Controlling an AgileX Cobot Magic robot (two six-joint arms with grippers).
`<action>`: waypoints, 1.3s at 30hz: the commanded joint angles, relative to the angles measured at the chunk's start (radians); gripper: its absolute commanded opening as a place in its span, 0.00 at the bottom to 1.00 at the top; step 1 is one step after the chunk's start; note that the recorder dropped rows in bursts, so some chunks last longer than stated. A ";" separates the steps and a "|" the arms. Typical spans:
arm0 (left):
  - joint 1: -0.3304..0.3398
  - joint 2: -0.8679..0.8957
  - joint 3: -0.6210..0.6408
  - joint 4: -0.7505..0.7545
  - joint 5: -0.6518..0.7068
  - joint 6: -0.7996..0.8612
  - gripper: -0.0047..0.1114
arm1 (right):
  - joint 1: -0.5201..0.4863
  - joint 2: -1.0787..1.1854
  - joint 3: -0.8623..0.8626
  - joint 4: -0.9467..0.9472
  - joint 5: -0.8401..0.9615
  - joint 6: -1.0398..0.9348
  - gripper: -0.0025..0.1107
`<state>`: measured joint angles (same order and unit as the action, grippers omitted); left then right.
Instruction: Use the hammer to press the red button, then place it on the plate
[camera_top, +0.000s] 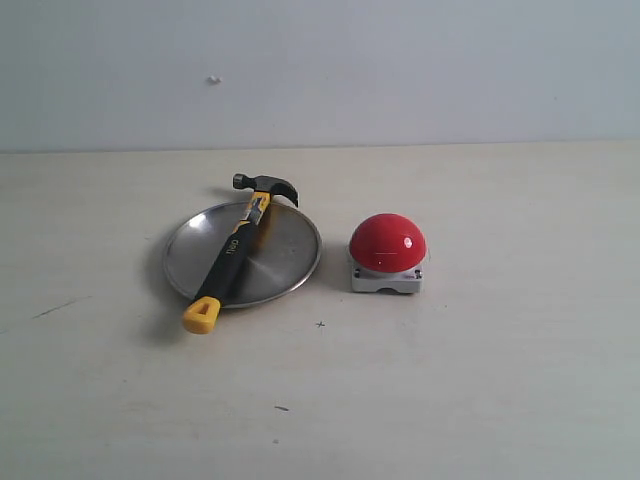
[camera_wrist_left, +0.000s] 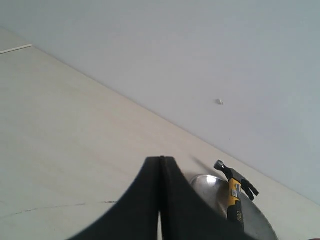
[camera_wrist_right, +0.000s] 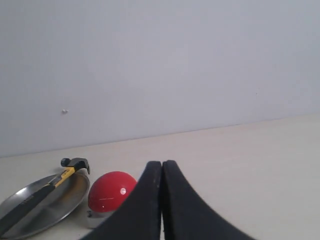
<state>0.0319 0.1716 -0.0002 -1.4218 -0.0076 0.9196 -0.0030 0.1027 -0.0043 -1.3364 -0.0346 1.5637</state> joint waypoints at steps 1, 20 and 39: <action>0.004 -0.007 0.000 0.001 0.001 0.006 0.04 | -0.009 -0.006 0.004 -0.008 -0.013 -0.085 0.02; 0.004 -0.007 0.000 0.001 0.001 0.008 0.04 | -0.011 -0.010 0.004 -0.408 0.055 0.505 0.02; 0.004 -0.007 0.000 0.001 0.001 0.008 0.04 | -0.011 -0.010 0.004 0.875 0.000 -0.959 0.02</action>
<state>0.0319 0.1716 -0.0002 -1.4218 -0.0076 0.9239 -0.0077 0.1007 -0.0043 -0.5043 0.0000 0.6868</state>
